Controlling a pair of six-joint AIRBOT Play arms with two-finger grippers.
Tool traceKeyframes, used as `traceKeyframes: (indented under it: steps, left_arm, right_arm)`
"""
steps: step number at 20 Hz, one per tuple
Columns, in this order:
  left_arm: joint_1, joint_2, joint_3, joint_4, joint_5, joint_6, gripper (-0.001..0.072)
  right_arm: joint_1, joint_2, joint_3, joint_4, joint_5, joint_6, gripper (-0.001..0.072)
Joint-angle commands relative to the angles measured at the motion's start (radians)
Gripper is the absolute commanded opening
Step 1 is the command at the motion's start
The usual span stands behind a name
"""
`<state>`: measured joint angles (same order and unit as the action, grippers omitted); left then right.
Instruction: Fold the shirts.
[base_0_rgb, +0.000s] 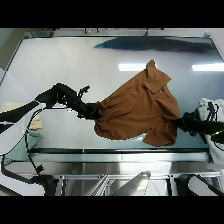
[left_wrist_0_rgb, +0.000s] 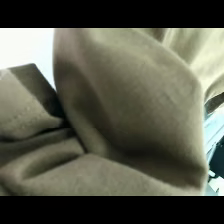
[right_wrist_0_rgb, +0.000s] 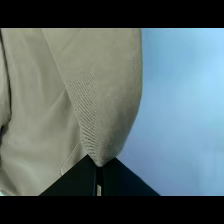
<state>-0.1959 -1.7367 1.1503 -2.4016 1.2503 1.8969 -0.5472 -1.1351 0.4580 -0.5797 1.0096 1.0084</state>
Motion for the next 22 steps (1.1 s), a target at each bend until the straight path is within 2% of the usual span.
traceKeyframes:
  steps: [1,4,7,10,13,15,16,18,20,22]
  left_arm:
    - [0.042,0.061,0.008,-0.010,0.101,0.016,0.0026]
    - [0.142,0.209,0.116,-0.012,0.351,0.008,0.0026]
    - [0.245,0.376,0.274,-0.013,0.484,-0.065,0.0026]
    - [0.332,0.542,0.406,-0.093,0.523,-0.079,0.0028]
    - [0.391,0.682,0.532,-0.121,0.495,-0.072,0.0032]
    - [0.425,0.729,0.583,-0.121,0.457,-0.068,0.0033]
    - [0.436,0.737,0.589,-0.121,0.451,-0.064,0.0033]
    - [0.441,0.711,0.572,-0.127,0.460,-0.064,0.0033]
    - [0.419,0.655,0.491,-0.136,0.444,-0.061,0.0033]
    - [0.376,0.570,0.358,-0.134,0.401,-0.035,0.0033]
  right_arm:
    - [-0.004,0.019,0.012,0.029,0.073,-0.032,0.0018]
    - [-0.039,0.130,0.149,0.171,0.241,-0.120,0.0018]
    - [-0.134,0.339,0.370,0.346,0.261,-0.147,0.0018]
    - [-0.224,0.520,0.602,0.454,0.160,-0.185,0.0018]
    - [-0.226,0.572,0.846,0.444,0.038,-0.244,0.0018]
    - [-0.226,0.573,0.942,0.406,-0.012,-0.246,0.0018]
    - [-0.226,0.568,0.950,0.399,-0.008,-0.245,0.0018]
    - [-0.224,0.519,0.937,0.397,0.091,-0.197,0.0019]
    - [-0.177,0.426,0.892,0.397,0.203,-0.167,0.0019]
    - [-0.072,0.340,0.798,0.377,0.230,-0.167,0.0019]
